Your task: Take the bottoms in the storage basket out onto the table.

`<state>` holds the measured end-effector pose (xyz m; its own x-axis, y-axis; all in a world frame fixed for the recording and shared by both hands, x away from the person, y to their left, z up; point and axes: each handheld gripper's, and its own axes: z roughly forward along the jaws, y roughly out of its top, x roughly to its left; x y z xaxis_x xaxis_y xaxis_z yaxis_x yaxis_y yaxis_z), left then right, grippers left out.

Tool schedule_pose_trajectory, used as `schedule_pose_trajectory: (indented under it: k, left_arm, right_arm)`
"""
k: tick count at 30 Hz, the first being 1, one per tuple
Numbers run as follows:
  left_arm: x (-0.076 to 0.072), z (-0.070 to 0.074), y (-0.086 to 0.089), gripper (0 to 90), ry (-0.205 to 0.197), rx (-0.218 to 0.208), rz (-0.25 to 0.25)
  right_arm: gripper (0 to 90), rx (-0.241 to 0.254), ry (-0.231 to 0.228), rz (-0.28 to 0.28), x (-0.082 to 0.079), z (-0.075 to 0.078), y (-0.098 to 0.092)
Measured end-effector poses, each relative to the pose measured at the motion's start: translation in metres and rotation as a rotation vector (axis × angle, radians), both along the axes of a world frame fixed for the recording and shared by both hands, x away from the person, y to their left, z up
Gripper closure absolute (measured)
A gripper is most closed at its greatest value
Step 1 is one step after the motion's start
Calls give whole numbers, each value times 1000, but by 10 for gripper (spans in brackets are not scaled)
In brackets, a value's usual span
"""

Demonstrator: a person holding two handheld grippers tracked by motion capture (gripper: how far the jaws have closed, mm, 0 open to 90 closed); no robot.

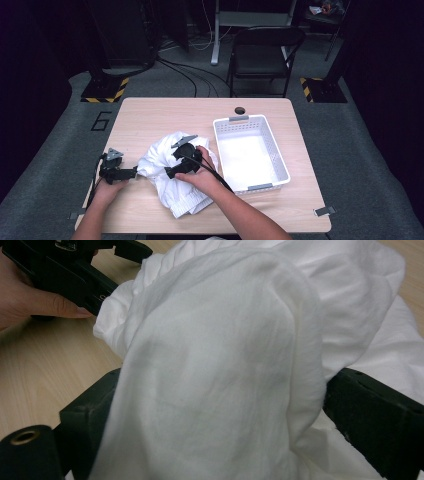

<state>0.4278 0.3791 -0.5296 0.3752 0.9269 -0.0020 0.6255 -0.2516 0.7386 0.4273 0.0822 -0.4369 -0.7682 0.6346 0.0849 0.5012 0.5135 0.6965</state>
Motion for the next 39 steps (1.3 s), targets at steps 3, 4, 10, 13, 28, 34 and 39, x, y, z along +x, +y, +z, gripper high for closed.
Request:
schedule_pose_trajectory:
  k: [3, 4, 10, 13, 28, 34, 39]
  left_arm:
    - [0, 0, 0, 126, -1, -1, 1]
    - [0, 0, 0, 126, 0, 0, 0]
    - [0, 0, 0, 126, 0, -1, 1]
    - [0, 0, 0, 126, -1, 0, 1]
    - [0, 0, 0, 126, 0, -1, 1]
    - [0, 0, 0, 126, 0, 0, 0]
    - [0, 0, 0, 126, 0, -1, 1]
  right_arm:
    - [71, 14, -3, 1, 0, 4, -2]
    - [66, 19, -2, 0, 0, 5, -3]
    - [32, 50, -26, 13, -3, 16, -5]
    - [33, 52, -28, 15, -4, 21, -7]
    - [69, 50, -53, -30, 2, 35, -36]
    - [87, 40, -64, -49, 0, 40, -53]
    - [104, 29, -96, -56, -5, 43, -65]
